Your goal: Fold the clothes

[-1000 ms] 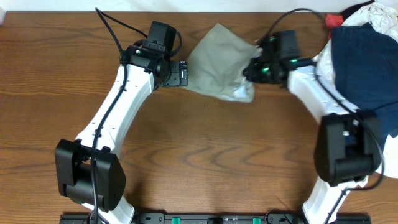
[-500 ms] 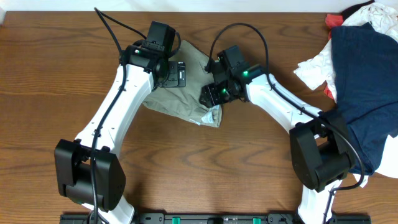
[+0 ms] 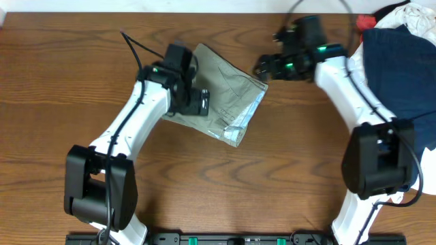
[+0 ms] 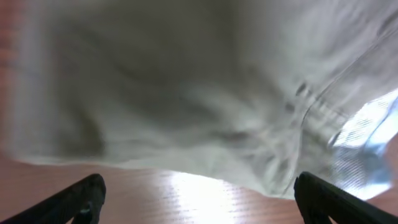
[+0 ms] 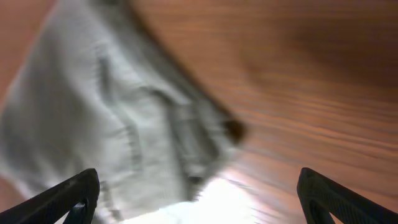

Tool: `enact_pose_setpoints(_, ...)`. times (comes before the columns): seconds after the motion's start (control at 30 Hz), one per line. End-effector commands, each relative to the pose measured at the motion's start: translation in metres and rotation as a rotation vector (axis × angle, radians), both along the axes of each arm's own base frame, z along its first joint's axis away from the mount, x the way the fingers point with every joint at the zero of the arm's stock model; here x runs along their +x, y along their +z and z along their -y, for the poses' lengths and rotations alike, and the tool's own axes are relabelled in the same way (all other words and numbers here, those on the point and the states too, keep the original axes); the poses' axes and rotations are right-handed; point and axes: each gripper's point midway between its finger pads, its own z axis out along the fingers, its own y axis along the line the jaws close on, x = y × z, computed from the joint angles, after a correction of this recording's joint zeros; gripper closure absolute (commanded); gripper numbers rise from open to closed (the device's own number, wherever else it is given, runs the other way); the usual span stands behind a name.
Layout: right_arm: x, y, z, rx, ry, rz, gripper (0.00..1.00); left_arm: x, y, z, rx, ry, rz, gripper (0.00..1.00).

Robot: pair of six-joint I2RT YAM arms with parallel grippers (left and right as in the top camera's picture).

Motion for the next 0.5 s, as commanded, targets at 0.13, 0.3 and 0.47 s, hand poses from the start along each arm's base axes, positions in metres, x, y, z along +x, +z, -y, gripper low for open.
enact_pose_setpoints(0.13,0.009,0.005,0.047,-0.003,-0.104,-0.012,0.01,-0.013,-0.04,0.005,-0.038,-0.11,0.009,0.02)
enact_pose_setpoints(0.3,0.006,0.0,0.053,-0.012,-0.117,-0.028,0.01,-0.009,-0.058,-0.01,0.037,-0.088,0.059,0.02)
enact_pose_setpoints(0.47,0.001,-0.008,0.055,-0.034,-0.122,-0.047,0.01,-0.001,-0.065,-0.04,0.202,-0.041,0.111,0.02)
